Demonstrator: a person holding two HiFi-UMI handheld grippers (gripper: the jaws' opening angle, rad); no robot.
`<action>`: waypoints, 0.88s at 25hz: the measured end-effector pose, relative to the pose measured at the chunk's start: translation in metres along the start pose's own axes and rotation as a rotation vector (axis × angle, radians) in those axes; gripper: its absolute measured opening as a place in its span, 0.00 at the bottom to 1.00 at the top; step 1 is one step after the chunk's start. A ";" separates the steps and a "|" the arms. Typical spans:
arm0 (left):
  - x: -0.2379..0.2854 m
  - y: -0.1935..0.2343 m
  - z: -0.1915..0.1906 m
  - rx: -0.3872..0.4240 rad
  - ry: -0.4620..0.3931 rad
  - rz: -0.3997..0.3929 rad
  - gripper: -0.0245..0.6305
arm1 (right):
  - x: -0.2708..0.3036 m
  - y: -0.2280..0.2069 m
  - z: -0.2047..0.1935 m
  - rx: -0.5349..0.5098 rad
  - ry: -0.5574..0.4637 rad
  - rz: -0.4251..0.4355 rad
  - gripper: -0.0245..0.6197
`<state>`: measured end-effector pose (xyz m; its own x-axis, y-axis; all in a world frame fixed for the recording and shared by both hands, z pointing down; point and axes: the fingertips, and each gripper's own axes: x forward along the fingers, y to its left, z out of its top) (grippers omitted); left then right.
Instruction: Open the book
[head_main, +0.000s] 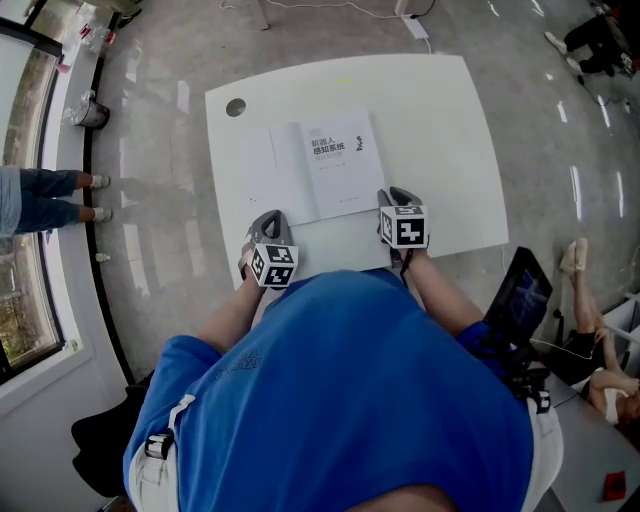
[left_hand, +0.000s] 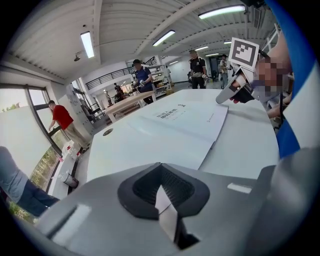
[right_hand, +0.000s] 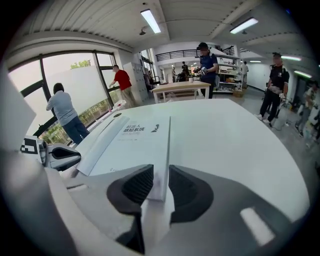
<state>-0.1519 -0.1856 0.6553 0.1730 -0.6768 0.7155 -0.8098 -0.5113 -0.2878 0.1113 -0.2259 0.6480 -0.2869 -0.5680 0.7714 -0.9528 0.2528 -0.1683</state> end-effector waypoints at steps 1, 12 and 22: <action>-0.002 -0.002 -0.002 0.001 0.004 -0.001 0.05 | 0.000 0.001 -0.002 0.007 0.007 0.010 0.17; -0.002 -0.009 -0.011 -0.006 0.019 0.004 0.05 | -0.001 0.008 -0.011 0.021 0.028 0.066 0.17; 0.008 -0.005 -0.008 -0.011 0.015 0.009 0.05 | -0.015 0.012 -0.007 0.066 -0.025 0.107 0.15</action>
<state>-0.1511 -0.1841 0.6678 0.1571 -0.6734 0.7224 -0.8176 -0.4990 -0.2874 0.1044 -0.2093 0.6386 -0.3888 -0.5599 0.7317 -0.9209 0.2613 -0.2893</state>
